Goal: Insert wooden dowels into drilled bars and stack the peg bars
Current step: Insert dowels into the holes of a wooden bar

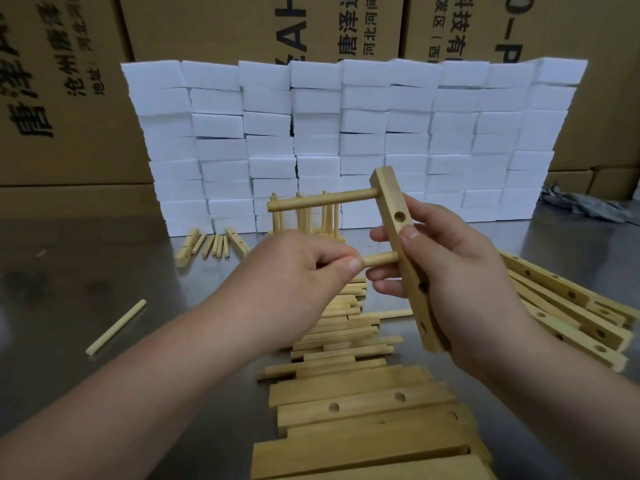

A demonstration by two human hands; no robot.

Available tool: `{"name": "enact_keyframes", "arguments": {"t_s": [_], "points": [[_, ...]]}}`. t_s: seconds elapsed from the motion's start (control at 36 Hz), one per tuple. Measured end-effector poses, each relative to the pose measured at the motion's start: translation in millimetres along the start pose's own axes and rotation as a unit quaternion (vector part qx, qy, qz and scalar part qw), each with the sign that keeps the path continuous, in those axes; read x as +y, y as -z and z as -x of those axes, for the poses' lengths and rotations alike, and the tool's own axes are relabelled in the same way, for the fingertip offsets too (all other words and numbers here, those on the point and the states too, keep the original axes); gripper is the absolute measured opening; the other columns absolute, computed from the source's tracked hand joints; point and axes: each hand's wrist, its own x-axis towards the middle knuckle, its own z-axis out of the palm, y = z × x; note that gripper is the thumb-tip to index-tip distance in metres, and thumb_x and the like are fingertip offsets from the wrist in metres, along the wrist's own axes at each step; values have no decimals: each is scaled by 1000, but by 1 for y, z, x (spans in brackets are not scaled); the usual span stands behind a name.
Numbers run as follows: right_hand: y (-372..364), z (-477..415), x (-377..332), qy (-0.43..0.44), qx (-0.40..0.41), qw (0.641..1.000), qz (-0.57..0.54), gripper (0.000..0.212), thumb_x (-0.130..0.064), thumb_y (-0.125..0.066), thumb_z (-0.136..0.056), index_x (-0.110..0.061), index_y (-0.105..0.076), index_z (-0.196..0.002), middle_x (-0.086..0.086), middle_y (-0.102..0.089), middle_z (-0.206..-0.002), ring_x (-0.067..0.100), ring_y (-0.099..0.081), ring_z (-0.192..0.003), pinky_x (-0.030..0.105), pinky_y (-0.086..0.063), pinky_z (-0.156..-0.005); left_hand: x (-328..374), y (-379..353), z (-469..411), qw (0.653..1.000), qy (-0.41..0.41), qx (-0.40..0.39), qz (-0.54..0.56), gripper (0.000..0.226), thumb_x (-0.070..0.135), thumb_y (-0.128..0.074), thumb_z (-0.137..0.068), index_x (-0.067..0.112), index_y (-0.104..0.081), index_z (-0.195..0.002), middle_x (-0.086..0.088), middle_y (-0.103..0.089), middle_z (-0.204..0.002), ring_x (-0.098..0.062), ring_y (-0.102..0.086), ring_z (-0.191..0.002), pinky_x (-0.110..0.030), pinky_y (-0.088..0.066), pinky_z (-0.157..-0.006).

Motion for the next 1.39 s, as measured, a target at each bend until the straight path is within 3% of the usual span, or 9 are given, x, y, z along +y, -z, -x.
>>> {"name": "enact_keyframes", "arguments": {"t_s": [0.08,0.25,0.33,0.61,0.72,1.03,1.14,1.25,1.39], "points": [[1,-2,-1,-13,2,1000,-19,32,-9,-43,-97,-23,-57,-122,0,-70,-85,15,-66,-59,22,-55,-55,1,0,-3,1000,17,22,2,16,57,-45,-68,58,-61,-68,14,-66,-81,-2,-59,-74,-26,-51,-69],[6,-11,4,-66,56,995,-49,25,-11,-43,-97,-19,-57,-117,1,-71,-86,14,-67,-57,23,-54,-49,-5,1,-4,986,-32,153,-63,60,70,-32,-82,33,-59,-121,33,-52,-83,1,-54,-90,-25,-41,-79],[14,-19,3,-77,99,990,-66,19,-11,-42,-98,-18,-56,-109,3,-70,-88,14,-67,-56,22,-53,-46,-13,7,-7,975,-44,213,-39,42,54,-29,-83,30,-62,-94,16,-61,-81,-2,-54,-78,-28,-45,-70],[18,-23,8,-82,129,986,-63,17,-22,-43,-99,-28,-55,-110,-6,-67,-102,17,-72,-67,25,-57,-52,-53,-33,-9,935,52,-158,-313,24,50,-53,-85,33,-65,-96,16,-55,-77,-4,-49,-76,-20,-32,-54],[18,-23,11,-95,130,985,-67,33,-24,-44,-99,-26,-48,-131,-9,-66,-102,14,-71,-66,23,-55,-49,-59,-37,-10,921,44,-190,-338,31,53,-49,-86,34,-63,-107,13,-60,-96,-10,-53,-90,-26,-43,-69],[18,-24,10,-135,144,972,-125,13,-18,-42,-99,-19,-53,-107,8,-62,-104,18,-71,-65,20,-54,-49,-62,-40,-9,936,-6,-175,-304,18,42,-54,-88,33,-63,-101,15,-59,-102,-5,-51,-90,-20,-38,-71],[16,-23,11,-149,145,966,-152,28,-17,-42,-99,-17,-46,-127,14,-62,-93,19,-71,-61,22,-55,-49,-62,-40,-9,933,16,-205,-297,23,40,-49,-91,31,-64,-106,13,-62,-103,-7,-53,-89,-23,-42,-75],[18,-25,13,-165,143,963,-158,9,-16,-43,-99,-11,-51,-97,8,-67,-53,19,-71,-59,24,-57,-53,-62,-40,-9,928,18,-218,-300,26,40,-48,-92,30,-66,-107,12,-63,-99,-10,-55,-90,-26,-45,-77],[18,-25,13,-164,152,964,-145,20,-16,-44,-98,-18,-51,-80,5,-67,-52,20,-71,-62,25,-58,-55,-64,-41,-9,941,3,-183,-283,12,39,-53,-89,32,-62,-94,14,-54,-92,-7,-48,-84,-21,-36,-66]]}}
